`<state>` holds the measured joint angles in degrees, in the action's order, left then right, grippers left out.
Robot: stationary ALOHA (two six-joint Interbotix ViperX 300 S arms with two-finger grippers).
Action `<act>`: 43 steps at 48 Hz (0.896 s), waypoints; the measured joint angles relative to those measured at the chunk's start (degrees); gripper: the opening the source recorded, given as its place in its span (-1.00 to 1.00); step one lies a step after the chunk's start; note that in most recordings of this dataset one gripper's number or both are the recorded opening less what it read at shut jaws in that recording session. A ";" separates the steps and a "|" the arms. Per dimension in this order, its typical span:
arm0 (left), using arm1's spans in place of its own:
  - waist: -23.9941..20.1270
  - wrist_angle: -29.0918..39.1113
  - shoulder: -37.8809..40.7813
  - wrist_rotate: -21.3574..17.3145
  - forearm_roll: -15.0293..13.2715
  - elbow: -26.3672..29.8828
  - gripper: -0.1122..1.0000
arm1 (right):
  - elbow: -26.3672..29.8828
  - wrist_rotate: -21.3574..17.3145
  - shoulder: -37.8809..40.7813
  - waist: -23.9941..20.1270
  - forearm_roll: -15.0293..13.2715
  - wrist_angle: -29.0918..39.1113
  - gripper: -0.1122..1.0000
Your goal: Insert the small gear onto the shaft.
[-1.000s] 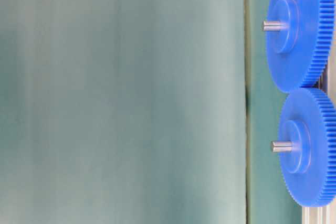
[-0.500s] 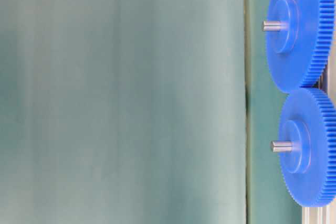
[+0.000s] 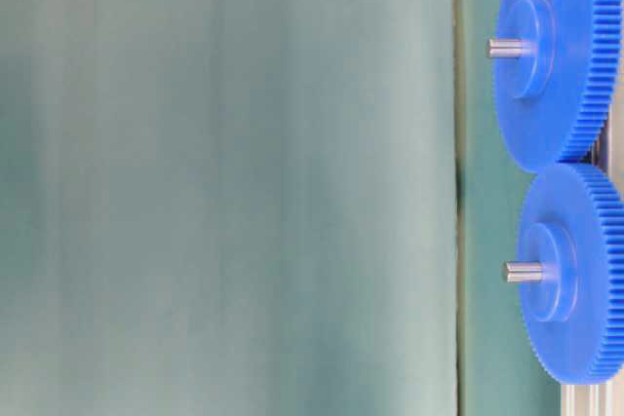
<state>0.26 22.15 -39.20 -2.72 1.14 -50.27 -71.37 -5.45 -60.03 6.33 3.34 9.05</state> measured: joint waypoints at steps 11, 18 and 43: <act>-0.09 -0.88 -0.70 2.37 -0.09 -0.70 -0.67 | 0.00 0.00 -0.09 -0.09 0.00 0.00 -0.44; 0.00 -1.05 -0.79 2.64 0.00 -1.41 -0.67 | -0.09 0.00 -0.26 -0.09 0.00 0.09 -0.44; -2.20 -1.05 -3.60 3.96 0.00 -2.55 -0.67 | -0.44 0.00 -0.62 0.00 0.00 -0.09 -0.44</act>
<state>-1.93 21.09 -42.80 1.23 1.14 -52.82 -71.81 -5.45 -60.64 6.33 3.34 8.96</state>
